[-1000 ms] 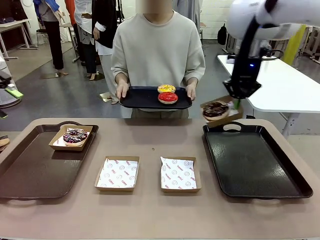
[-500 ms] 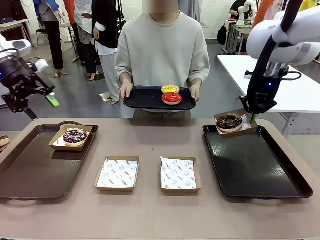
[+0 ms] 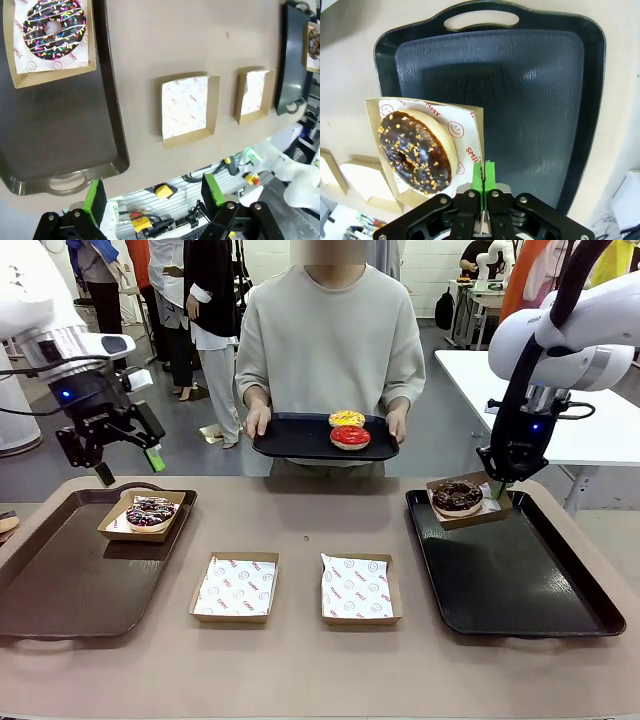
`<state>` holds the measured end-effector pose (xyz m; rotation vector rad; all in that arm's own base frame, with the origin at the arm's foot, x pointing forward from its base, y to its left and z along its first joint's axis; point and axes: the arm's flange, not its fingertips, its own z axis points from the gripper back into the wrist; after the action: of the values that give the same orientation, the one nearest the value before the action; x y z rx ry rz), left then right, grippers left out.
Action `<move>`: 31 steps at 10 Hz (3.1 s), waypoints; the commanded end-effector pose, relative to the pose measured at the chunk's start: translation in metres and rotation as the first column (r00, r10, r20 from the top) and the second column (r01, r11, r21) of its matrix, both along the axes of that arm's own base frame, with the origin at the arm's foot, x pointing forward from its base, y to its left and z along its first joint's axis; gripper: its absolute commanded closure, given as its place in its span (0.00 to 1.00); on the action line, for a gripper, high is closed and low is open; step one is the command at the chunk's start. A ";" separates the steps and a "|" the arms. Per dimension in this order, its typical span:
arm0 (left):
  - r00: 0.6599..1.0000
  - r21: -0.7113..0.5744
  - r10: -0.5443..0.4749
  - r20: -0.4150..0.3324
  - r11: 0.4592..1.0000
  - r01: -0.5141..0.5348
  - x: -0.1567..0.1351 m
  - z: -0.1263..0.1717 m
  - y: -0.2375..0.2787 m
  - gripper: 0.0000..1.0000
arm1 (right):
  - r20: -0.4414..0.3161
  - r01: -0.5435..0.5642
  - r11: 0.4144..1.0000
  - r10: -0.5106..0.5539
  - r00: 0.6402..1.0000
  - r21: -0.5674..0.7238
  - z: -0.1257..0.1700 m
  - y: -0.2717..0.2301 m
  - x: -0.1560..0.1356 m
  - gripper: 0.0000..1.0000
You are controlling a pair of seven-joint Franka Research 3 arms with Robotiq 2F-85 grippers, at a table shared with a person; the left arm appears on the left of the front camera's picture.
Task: Individually package the donuts and arrange them on the tray.
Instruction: Place the picked Paper togo box on the Handle tray while simultaneously picking up another Paper togo box from the table with the other hand.
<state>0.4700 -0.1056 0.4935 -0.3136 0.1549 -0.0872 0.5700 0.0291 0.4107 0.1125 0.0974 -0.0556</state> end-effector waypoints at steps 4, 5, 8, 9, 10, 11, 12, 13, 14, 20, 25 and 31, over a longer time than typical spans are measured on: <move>0.998 0.193 -0.032 0.060 0.981 0.020 -0.011 -0.047 -0.069 0.00 | 0.003 -0.004 1.000 0.004 1.000 -0.003 0.002 0.001 -0.001 0.98; 0.997 0.220 -0.043 0.070 0.975 0.027 -0.015 -0.061 -0.081 0.00 | 0.003 -0.004 1.000 0.004 1.000 -0.003 0.002 0.001 -0.001 0.98; 0.987 0.279 -0.043 0.156 0.960 -0.002 -0.031 -0.099 -0.105 0.00 | 0.003 -0.004 1.000 0.004 1.000 -0.003 0.002 0.001 -0.001 0.98; 0.986 0.281 -0.024 0.166 0.959 -0.024 -0.034 -0.111 -0.111 0.00 | 0.003 -0.004 1.000 0.004 1.000 -0.003 0.002 0.001 -0.001 0.98; 0.984 0.285 -0.014 0.177 0.958 -0.038 -0.038 -0.121 -0.115 0.00 | 0.003 -0.004 1.000 0.004 1.000 -0.003 0.002 0.001 -0.001 0.98; 0.980 0.285 0.006 0.197 0.956 -0.063 -0.041 -0.131 -0.117 0.00 | 0.003 -0.004 1.000 0.004 1.000 -0.003 0.002 0.001 -0.001 0.98; 0.974 0.288 0.024 0.224 0.953 -0.090 -0.042 -0.138 -0.120 0.00 | 0.003 -0.004 1.000 0.004 1.000 -0.003 0.002 0.001 -0.001 0.98; 0.966 0.299 0.035 0.258 0.947 -0.114 -0.043 -0.144 -0.121 0.00 | 0.003 -0.004 1.000 0.004 1.000 -0.003 0.002 0.001 -0.001 0.98; 0.962 0.310 0.034 0.273 0.943 -0.121 -0.043 -0.146 -0.118 0.00 | 0.003 -0.004 1.000 0.004 1.000 -0.003 0.002 0.001 -0.001 0.98; 0.979 0.262 0.006 0.202 0.963 -0.060 -0.040 -0.136 -0.115 0.00 | 0.003 -0.004 1.000 0.004 1.000 -0.003 0.002 0.001 -0.001 0.98; 0.963 0.274 0.104 0.249 0.946 -0.173 -0.054 -0.150 -0.124 0.00 | -0.019 -0.061 0.997 0.060 0.998 -0.049 -0.008 0.014 0.012 0.98; 0.957 0.288 0.125 0.260 0.937 -0.200 -0.057 -0.164 -0.127 0.00 | -0.026 -0.018 0.997 0.016 1.000 -0.075 -0.020 0.017 0.018 0.98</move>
<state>0.4162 -0.2257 0.3380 -0.0250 -0.0653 0.0376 0.5797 0.0418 0.3931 0.0678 0.1221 -0.0271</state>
